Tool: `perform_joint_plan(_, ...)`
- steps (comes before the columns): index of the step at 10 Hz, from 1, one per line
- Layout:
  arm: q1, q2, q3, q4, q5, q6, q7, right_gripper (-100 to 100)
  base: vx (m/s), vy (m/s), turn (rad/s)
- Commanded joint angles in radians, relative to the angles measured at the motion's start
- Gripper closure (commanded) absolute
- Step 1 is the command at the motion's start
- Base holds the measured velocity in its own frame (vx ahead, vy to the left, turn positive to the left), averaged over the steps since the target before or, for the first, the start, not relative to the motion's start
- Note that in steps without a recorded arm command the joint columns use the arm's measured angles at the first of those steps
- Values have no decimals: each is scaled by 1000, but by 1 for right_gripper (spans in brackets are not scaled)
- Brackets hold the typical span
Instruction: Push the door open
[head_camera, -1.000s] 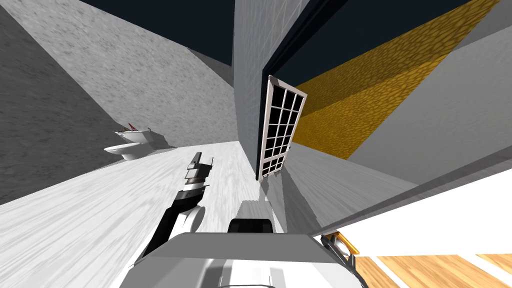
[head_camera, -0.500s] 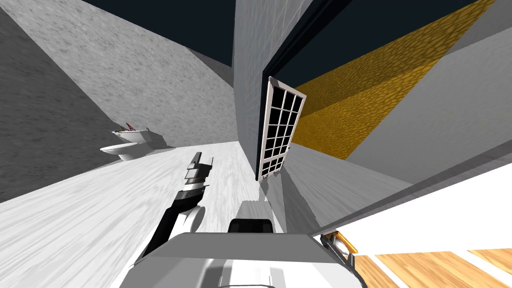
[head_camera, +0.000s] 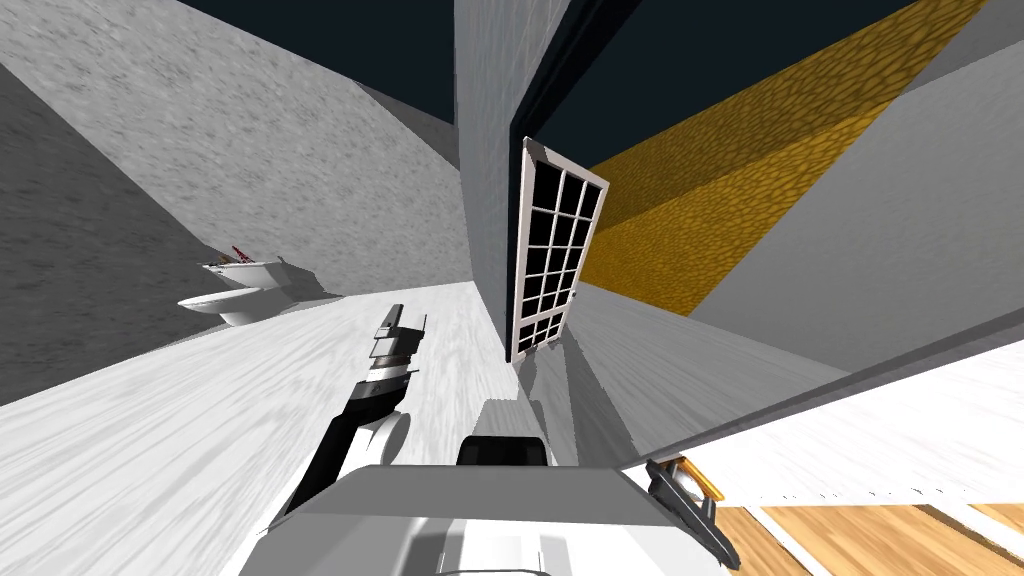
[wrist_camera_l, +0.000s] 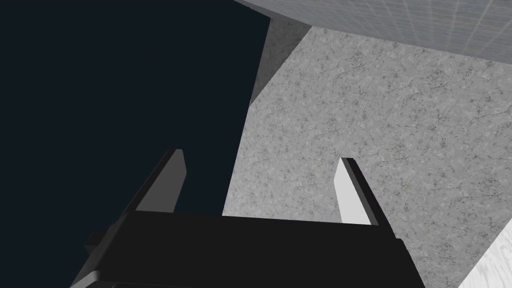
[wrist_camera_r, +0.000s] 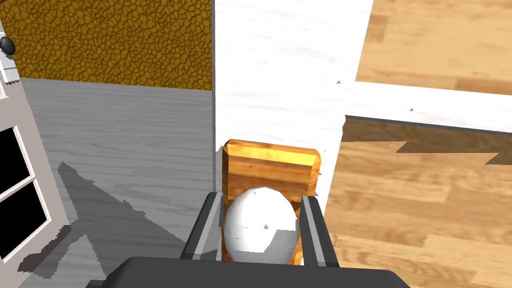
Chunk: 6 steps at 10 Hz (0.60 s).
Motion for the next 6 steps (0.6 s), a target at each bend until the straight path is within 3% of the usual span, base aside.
perform_joint_plan(1, -12, -9, -31, 5, -3, -9, 10, 100, 66, -127, -37)
perform_joint_plan(6, -72, -14, -104, 33, -13, 0, 37, 100, 57, -88, -40)
